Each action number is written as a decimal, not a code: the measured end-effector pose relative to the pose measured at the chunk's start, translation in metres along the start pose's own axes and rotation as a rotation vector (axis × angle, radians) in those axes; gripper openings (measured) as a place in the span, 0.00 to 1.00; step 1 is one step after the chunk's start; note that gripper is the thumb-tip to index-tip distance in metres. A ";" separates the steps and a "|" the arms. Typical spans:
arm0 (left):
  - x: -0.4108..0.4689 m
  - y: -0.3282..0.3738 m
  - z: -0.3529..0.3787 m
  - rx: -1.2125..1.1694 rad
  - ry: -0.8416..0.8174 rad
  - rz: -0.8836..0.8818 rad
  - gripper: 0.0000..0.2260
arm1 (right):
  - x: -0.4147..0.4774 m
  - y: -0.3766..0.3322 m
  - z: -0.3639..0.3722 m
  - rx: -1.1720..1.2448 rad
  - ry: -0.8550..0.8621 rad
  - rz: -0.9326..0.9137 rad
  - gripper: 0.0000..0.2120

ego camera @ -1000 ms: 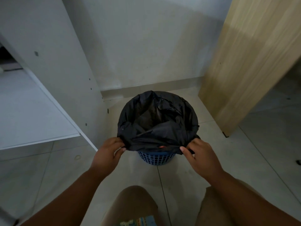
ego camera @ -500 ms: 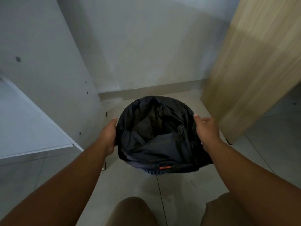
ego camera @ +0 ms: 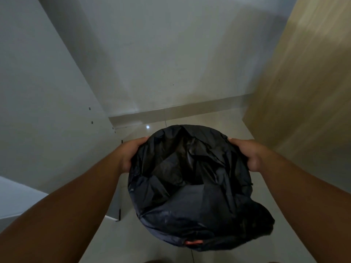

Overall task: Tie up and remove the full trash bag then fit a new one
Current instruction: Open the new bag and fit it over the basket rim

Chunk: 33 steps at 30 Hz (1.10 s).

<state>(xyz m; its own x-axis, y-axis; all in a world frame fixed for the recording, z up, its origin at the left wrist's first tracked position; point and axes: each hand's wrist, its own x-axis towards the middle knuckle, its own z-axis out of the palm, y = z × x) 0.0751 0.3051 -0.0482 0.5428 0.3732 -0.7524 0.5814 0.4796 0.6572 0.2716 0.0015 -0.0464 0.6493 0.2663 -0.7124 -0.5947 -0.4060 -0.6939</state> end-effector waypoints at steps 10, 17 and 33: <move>0.023 0.026 0.015 0.225 0.160 0.279 0.09 | 0.036 -0.015 0.000 -0.431 0.393 -0.556 0.15; 0.027 0.043 0.033 0.387 0.020 0.340 0.15 | 0.017 -0.024 0.017 -0.329 -0.004 -0.457 0.13; 0.032 0.039 0.015 0.330 -0.014 -0.080 0.21 | 0.024 -0.021 0.016 -0.147 -0.008 0.052 0.16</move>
<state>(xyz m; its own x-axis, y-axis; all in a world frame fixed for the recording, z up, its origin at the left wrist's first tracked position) 0.1243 0.3240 -0.0463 0.4944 0.3330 -0.8029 0.7859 0.2235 0.5766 0.2926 0.0304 -0.0503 0.6150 0.2481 -0.7484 -0.5516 -0.5429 -0.6333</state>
